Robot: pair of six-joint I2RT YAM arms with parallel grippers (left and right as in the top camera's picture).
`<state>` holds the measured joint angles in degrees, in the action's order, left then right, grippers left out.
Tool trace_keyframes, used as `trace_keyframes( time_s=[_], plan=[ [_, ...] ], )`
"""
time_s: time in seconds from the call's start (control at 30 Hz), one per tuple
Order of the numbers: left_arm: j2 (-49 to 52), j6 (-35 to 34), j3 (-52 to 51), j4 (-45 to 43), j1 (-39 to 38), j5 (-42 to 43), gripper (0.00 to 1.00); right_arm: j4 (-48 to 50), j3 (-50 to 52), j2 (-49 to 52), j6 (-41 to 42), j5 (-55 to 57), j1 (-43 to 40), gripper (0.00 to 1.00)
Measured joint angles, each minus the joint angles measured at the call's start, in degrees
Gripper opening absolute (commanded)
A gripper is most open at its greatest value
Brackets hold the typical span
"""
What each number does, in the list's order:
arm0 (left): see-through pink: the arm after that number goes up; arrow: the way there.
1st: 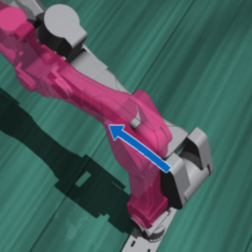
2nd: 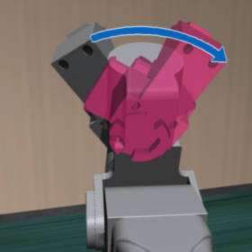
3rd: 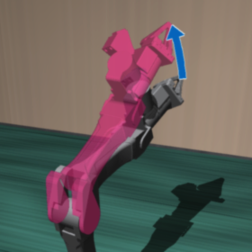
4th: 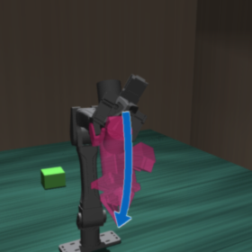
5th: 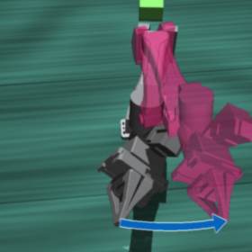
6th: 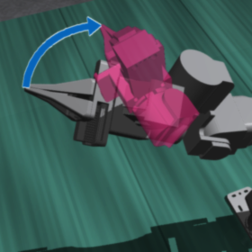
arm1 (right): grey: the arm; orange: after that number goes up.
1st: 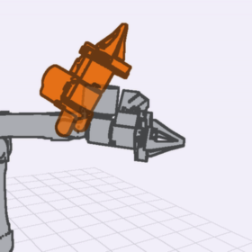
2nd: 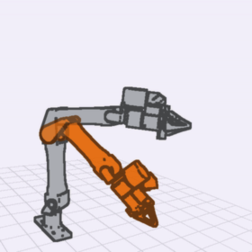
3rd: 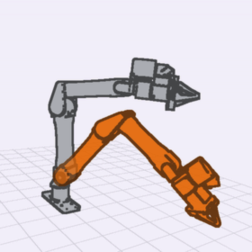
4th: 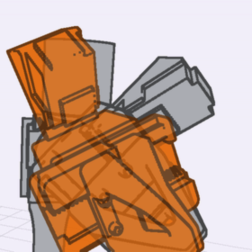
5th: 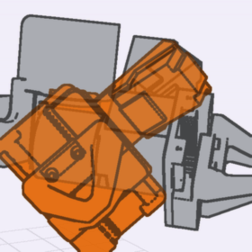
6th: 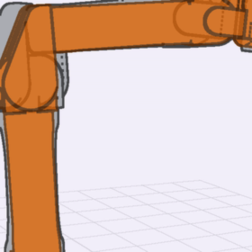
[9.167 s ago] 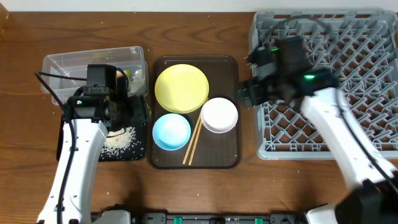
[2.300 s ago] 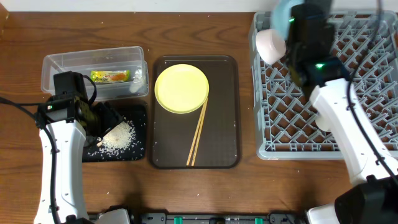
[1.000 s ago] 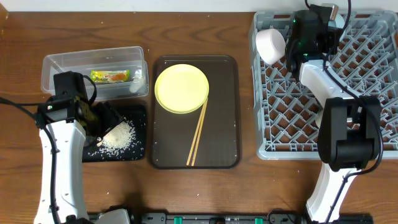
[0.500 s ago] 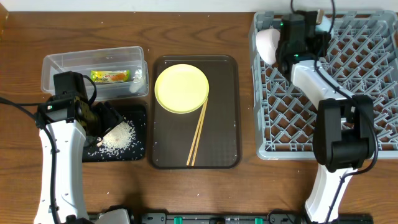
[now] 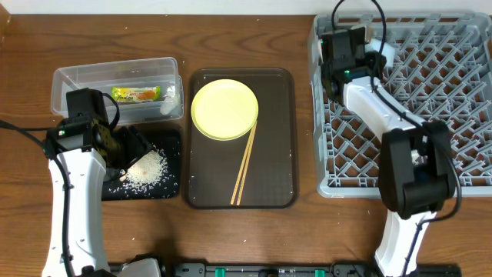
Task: Sort waste into correct bins and load items into the dishwasher rack
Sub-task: 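Move the right gripper to the chopsticks and grasp one chopstick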
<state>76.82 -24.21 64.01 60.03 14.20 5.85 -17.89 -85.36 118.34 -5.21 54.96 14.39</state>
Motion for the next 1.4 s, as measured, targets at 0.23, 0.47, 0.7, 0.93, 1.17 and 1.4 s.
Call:
trace_keyframes(
  time_s=[0.23, 0.47, 0.7, 0.93, 1.17, 1.4],
  plan=[
    [0.0, 0.0, 0.0, 0.0, 0.0, 0.0, 0.8, -9.9, 0.0, -9.6, 5.2, -11.0, 0.1, 0.45],
    [0.0, 0.0, 0.0, 0.0, 0.0, 0.0, 0.86, -17.6, 0.0, -21.5, 10.0, -35.4, 3.4, 0.49],
    [0.0, 0.0, 0.0, 0.0, 0.0, 0.0, 0.86, -24.5, 0.0, -21.8, 18.9, -57.0, 13.0, 0.53],
    [0.0, 0.0, 0.0, 0.0, 0.0, 0.0, 0.86, -29.3, 0.0, -16.5, 28.2, -62.1, 23.8, 0.51],
    [0.0, 0.0, 0.0, 0.0, 0.0, 0.0, 0.86, -33.9, 0.0, -7.2, 37.2, -61.5, 29.8, 0.53],
    [0.0, 0.0, 0.0, 0.0, 0.0, 0.0, 0.86, -34.1, 0.0, 0.6, 41.0, -61.1, 31.6, 0.52]
  ],
)
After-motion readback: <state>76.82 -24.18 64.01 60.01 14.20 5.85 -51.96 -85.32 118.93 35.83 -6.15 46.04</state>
